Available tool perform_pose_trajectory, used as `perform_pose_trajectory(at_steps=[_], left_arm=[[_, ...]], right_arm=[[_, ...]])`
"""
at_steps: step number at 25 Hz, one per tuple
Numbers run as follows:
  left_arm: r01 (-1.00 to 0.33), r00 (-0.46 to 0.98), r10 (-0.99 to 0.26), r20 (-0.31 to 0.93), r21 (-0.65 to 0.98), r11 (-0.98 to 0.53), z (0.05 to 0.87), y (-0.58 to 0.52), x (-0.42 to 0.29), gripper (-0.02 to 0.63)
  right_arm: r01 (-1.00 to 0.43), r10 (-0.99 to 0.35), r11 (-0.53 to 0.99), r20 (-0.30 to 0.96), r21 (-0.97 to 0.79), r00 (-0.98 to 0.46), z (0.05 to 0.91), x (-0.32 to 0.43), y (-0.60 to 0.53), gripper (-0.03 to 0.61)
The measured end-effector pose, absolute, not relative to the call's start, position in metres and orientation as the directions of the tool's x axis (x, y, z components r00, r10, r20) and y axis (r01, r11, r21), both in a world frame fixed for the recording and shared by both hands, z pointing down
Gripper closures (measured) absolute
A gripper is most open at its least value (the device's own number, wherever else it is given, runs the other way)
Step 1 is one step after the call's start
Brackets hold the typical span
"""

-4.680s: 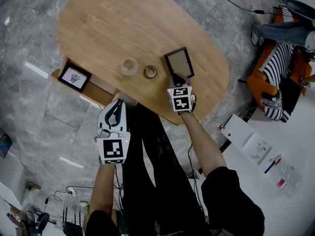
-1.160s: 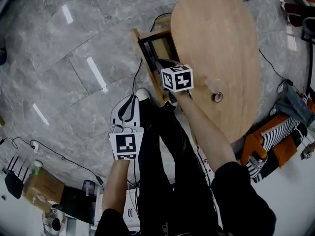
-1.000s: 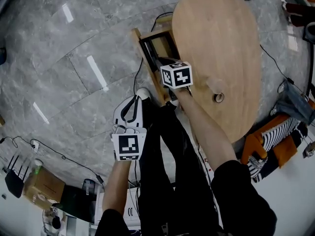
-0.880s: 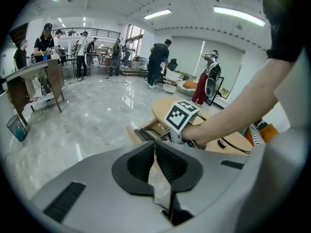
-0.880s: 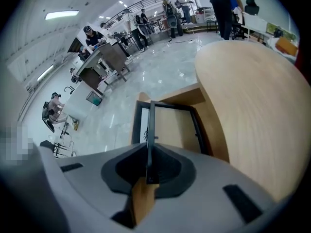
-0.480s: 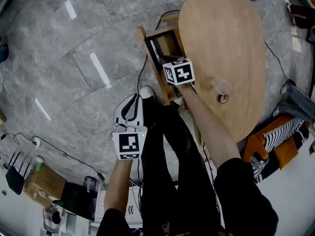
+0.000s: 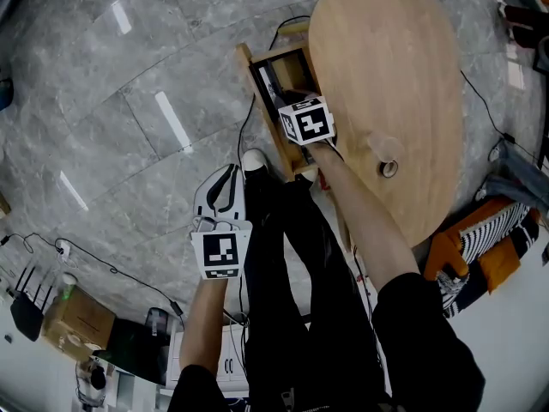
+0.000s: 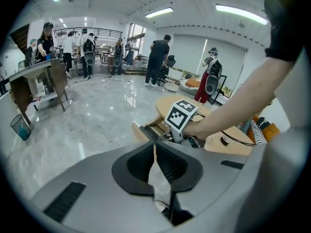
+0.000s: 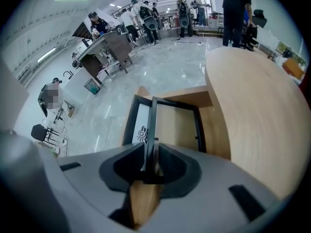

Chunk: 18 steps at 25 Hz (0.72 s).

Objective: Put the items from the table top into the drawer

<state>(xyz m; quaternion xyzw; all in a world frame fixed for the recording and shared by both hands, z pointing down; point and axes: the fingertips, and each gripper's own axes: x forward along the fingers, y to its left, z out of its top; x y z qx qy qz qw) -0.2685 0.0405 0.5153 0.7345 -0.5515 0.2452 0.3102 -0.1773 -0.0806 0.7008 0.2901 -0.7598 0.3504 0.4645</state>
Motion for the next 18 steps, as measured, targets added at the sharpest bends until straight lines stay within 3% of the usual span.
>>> perform_pose_trajectory(at_steps=[8, 12, 18], left_arm=[[-0.958, 0.284, -0.658, 0.698, 0.180, -0.222, 0.512, 0.039, -0.259, 0.588], [-0.954, 0.296, -0.656, 0.694, 0.179, -0.242, 0.509, 0.036, -0.248, 0.588], [-0.940, 0.331, -0.643, 0.690, 0.183, -0.287, 0.508, 0.034, -0.225, 0.588]], right_arm=[[-0.801, -0.201, 0.515, 0.865, -0.305, -0.459, 0.677, -0.168, -0.078, 0.486], [-0.794, -0.214, 0.517, 0.849, -0.321, -0.482, 0.662, -0.160, -0.067, 0.566], [-0.782, -0.250, 0.547, 0.833, -0.299, -0.494, 0.641, -0.144, -0.056, 0.569]])
